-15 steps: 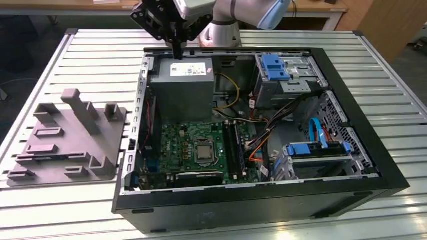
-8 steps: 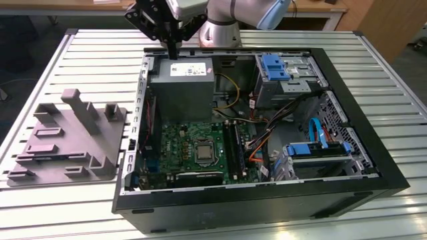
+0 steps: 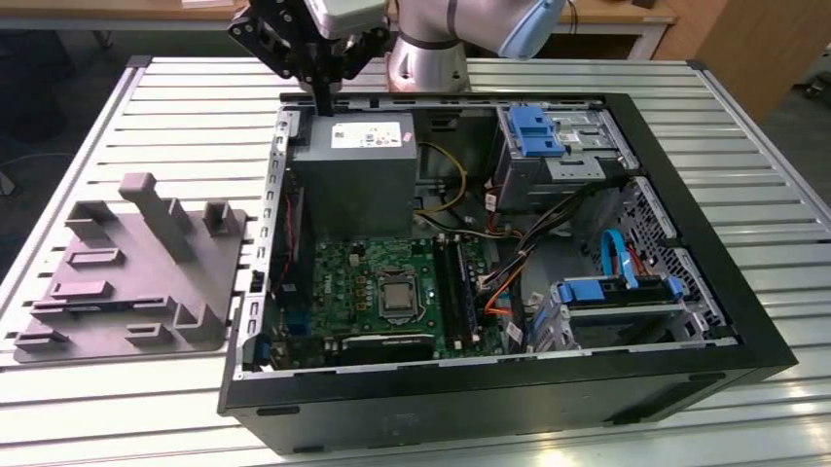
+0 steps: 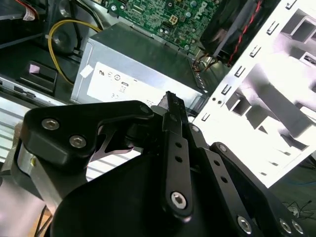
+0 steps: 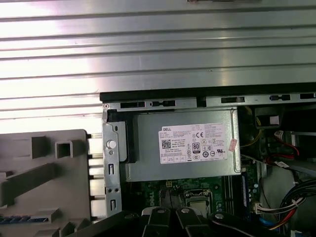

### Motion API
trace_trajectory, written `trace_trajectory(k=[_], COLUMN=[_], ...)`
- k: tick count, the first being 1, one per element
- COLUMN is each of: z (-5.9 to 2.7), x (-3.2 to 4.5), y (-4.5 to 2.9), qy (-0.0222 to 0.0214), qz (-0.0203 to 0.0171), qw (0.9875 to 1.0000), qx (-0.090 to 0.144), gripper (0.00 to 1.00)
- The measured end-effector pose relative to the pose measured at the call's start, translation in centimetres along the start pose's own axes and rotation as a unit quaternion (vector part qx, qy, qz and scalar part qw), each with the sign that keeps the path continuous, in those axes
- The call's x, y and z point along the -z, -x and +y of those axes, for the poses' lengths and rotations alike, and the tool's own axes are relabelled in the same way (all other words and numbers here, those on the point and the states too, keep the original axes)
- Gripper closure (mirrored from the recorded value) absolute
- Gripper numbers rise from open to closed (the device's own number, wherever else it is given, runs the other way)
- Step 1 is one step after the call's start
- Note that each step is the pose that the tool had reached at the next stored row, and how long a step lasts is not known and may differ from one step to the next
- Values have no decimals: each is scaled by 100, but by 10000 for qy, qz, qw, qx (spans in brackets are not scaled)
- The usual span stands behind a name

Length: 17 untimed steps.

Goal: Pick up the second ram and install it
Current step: 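Reach for the second ram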

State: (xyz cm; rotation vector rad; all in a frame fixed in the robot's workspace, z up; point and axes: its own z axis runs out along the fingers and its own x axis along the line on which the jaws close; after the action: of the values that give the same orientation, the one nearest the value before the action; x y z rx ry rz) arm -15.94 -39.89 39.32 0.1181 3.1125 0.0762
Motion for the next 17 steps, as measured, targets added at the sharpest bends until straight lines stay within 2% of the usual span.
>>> trace_trajectory(k=[17], z=[-24], x=[5], y=[-314], qy=[17], qz=[1], qw=[10000], qx=[-1], gripper=[90])
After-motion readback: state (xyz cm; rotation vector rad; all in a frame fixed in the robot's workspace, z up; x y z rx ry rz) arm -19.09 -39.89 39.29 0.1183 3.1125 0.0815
